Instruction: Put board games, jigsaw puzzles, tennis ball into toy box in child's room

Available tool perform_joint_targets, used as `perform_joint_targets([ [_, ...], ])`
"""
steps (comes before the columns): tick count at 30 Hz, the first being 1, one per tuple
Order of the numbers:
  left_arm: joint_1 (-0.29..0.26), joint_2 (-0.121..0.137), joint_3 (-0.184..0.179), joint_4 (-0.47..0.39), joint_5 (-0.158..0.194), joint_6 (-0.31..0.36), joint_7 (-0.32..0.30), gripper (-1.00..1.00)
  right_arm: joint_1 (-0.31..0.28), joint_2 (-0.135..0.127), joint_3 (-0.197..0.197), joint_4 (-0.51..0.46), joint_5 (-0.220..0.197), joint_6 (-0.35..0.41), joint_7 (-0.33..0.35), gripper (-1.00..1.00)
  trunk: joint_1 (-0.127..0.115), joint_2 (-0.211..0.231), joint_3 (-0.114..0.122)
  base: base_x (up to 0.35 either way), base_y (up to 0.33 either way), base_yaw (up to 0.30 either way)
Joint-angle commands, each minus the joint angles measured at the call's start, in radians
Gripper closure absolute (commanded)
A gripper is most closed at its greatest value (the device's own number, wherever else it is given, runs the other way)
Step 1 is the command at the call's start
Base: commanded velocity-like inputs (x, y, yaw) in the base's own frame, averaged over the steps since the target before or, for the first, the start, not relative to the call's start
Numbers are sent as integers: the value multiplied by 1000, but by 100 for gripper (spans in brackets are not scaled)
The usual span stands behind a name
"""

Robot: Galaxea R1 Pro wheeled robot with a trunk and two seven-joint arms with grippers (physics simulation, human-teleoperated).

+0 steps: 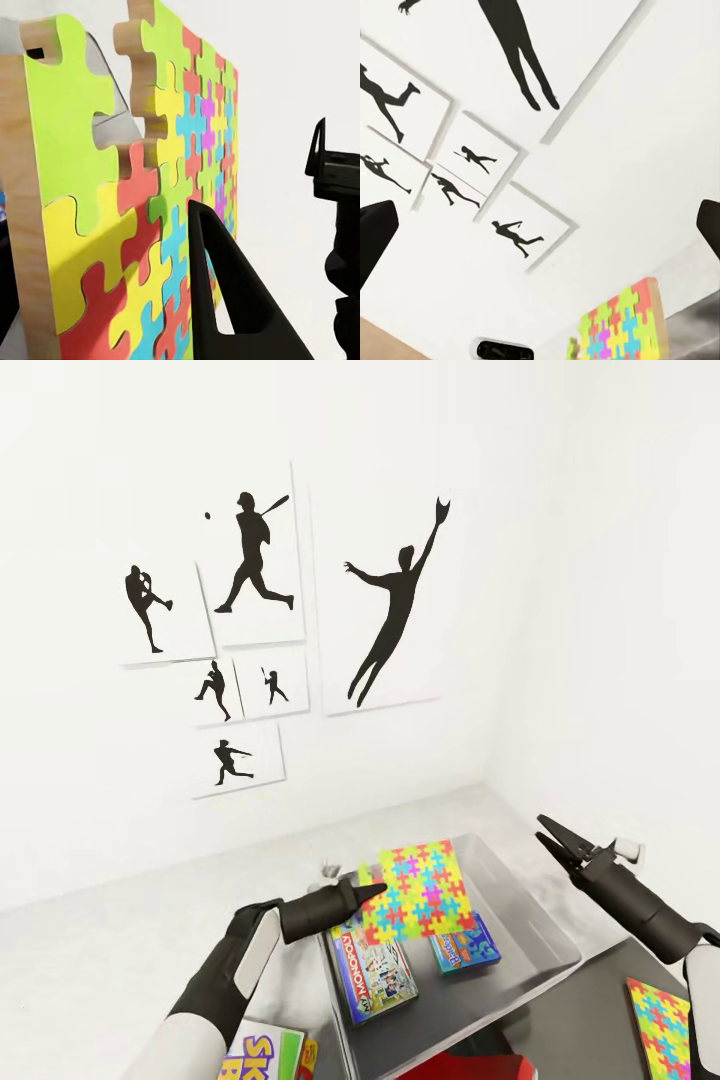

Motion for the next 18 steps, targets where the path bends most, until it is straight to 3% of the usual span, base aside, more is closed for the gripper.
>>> perform_joint_targets([
  [1, -1, -1, -1, 7, 6, 0, 0, 100, -1, 0, -2, 0, 2, 4, 5, -100, 1, -2, -2, 0, 0, 0],
  [5, -1, -1, -2, 33, 8, -8, 10, 100, -1, 2, -1, 0, 2, 2, 6, -100, 1, -2, -2, 0, 0, 0],
  [13, -1, -3, 7, 119, 12, -11, 105, 100, -1, 4, 2, 0, 3, 0, 4, -100, 1, -2, -2, 0, 0, 0],
  [18, -1, -3, 9, 163, 15, -9, 116, 100, -1, 5, 4, 0, 4, -1, 2, -100, 1, -2, -2, 0, 0, 0],
])
